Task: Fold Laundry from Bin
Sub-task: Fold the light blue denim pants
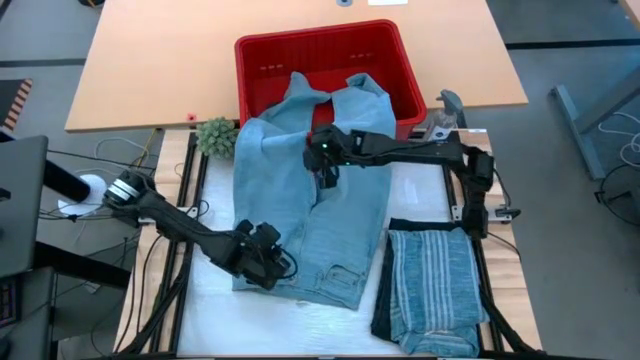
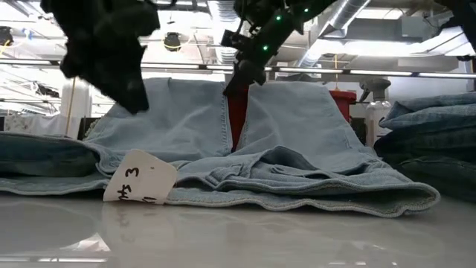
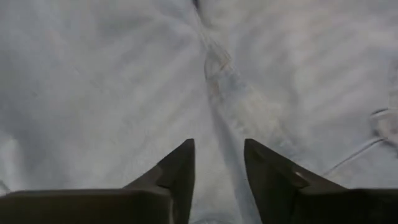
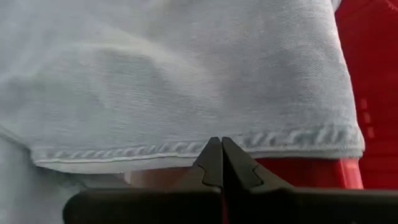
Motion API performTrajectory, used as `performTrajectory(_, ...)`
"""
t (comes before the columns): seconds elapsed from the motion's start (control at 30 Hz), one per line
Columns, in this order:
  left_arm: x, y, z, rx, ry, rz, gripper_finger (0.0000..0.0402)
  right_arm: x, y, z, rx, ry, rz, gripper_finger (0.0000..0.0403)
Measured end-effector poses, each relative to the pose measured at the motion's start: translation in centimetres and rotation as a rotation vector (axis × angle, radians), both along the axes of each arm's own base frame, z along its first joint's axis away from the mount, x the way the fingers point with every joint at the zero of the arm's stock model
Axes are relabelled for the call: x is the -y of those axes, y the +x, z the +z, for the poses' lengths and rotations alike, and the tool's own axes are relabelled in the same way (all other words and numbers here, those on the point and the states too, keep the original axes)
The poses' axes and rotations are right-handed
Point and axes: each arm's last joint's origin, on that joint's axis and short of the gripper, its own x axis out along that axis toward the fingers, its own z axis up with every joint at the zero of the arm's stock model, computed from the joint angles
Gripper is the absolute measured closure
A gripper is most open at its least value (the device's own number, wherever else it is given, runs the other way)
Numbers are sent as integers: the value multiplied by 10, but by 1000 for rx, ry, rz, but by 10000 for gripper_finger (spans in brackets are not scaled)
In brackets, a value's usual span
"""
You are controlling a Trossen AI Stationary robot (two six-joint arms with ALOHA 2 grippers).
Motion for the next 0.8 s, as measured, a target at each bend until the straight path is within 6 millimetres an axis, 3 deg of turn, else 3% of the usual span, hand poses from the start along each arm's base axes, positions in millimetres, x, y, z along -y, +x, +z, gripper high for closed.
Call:
performTrajectory(0.2, -1, 1, -43, -52, 0, 21, 323, 27, 14, -2, -27, -91, -85, 388)
performTrajectory(0.43, -5, -11, -101, -66, -77, 113, 351, 40, 8, 12, -48, -96, -111, 387)
performTrajectory(0.63, -2, -19, -106, 38, -44, 177, 356, 24, -7, 39, -104, -76, -81, 387)
performTrajectory(0.8, -4, -17, -107, 42, -51, 176, 357, 22, -9, 35, -148, -56, -69, 386)
